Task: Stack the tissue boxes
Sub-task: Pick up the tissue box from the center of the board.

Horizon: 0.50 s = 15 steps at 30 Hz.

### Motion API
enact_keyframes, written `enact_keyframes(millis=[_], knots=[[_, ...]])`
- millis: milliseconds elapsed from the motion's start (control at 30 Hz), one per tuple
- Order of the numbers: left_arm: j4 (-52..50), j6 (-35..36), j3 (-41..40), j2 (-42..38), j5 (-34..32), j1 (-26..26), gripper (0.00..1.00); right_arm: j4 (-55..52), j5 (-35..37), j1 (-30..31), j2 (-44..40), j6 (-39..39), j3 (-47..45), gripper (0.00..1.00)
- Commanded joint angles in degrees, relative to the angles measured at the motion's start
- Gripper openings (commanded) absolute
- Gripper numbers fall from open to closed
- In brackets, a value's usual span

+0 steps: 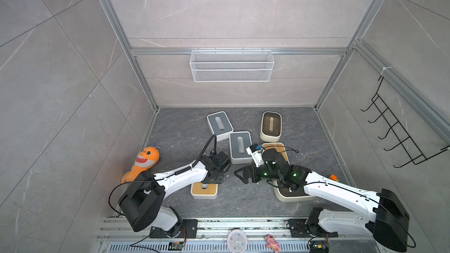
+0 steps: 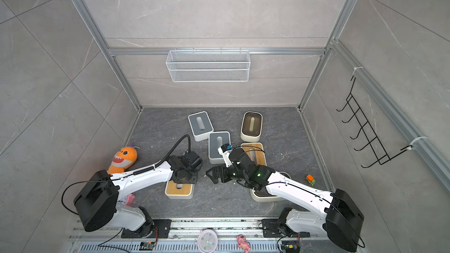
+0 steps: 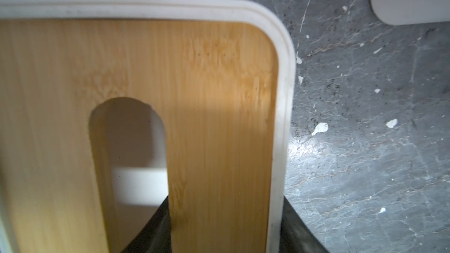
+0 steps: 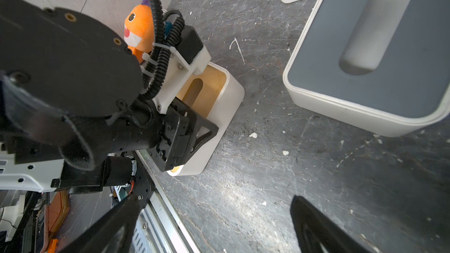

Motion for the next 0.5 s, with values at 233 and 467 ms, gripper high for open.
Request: enact_keyframes(millis=[233, 467], knots=[[-2.31, -0.29, 1.12, -2.72, -0.38, 0.20, 0.45, -1.64, -1.77, -1.08, -1.91, -1.10, -1.75, 0.99], [-5.54, 1.53, 3.33, -5.80, -1.06, 0.11, 0.42, -2.25, -1.58, -1.35, -3.49, -1.28, -2.49, 1.00]])
